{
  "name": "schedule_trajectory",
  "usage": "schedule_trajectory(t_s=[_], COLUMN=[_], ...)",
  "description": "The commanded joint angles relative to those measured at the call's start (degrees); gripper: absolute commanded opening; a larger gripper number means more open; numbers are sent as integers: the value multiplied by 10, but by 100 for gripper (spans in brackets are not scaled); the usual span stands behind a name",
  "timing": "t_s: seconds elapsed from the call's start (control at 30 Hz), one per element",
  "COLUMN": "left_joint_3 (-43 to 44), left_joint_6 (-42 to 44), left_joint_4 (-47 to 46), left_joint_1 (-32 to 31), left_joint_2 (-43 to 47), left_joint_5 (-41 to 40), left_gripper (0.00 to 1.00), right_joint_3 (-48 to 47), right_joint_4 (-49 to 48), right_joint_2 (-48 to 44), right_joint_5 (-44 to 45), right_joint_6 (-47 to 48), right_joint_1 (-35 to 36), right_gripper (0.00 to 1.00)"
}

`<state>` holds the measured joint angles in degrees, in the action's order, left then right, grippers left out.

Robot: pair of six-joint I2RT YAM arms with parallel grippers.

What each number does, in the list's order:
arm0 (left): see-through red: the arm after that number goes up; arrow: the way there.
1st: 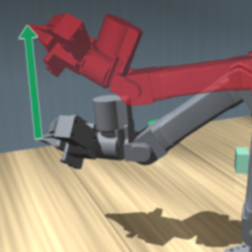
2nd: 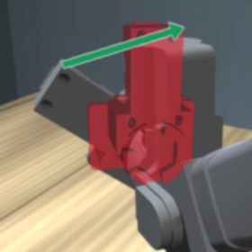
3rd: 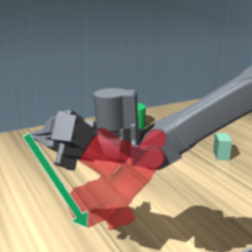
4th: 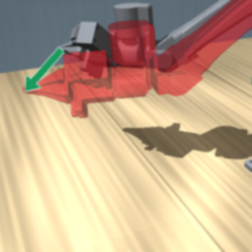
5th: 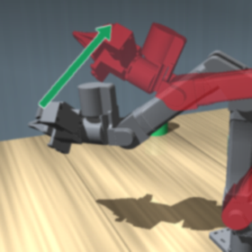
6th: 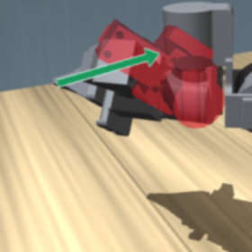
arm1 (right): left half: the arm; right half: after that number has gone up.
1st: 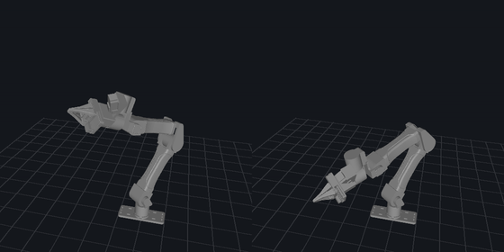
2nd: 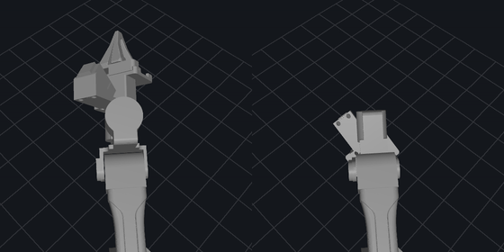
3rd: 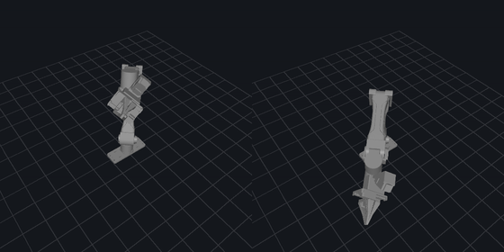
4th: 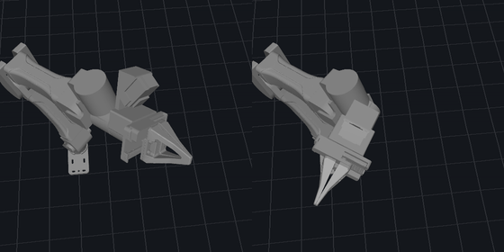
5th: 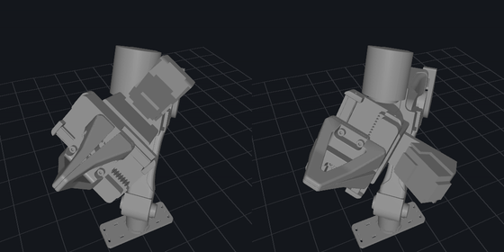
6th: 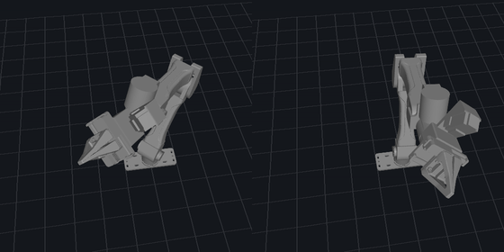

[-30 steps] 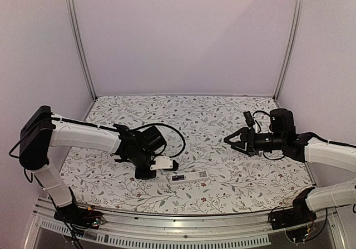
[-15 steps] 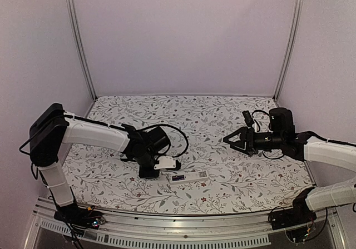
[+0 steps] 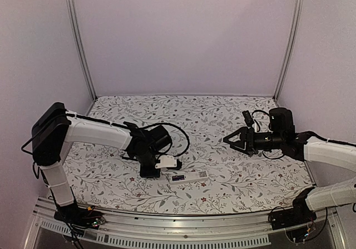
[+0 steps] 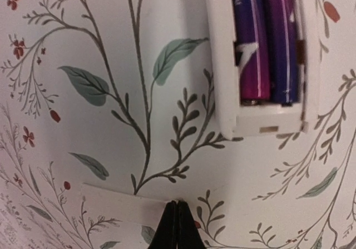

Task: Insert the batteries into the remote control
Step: Pick up the battery cover from the center of the board.

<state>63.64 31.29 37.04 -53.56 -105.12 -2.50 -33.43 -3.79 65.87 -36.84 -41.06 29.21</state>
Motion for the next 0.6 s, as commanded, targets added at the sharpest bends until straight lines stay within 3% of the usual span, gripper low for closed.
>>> schedule_trajectory(t_s=[0.0,0.3,0.57], left_joint_3=[18,47,77], left_joint_6=[-11,-18,-41], left_joint_4=[26,21,26], left_joint_1=[-1,-10,-13], left_joint_2=[23,99,144], left_joint_5=[21,63,187], left_gripper=[0,0,0], right_joint_3=[-18,-29,-35], right_joint_4=[7,7,10], right_joint_2=[2,17,4], right_joint_5=[-9,-20,-21], right_joint_6=[8,23,82], right_joint_1=[-3,-3,-2], right_gripper=[78,78,78])
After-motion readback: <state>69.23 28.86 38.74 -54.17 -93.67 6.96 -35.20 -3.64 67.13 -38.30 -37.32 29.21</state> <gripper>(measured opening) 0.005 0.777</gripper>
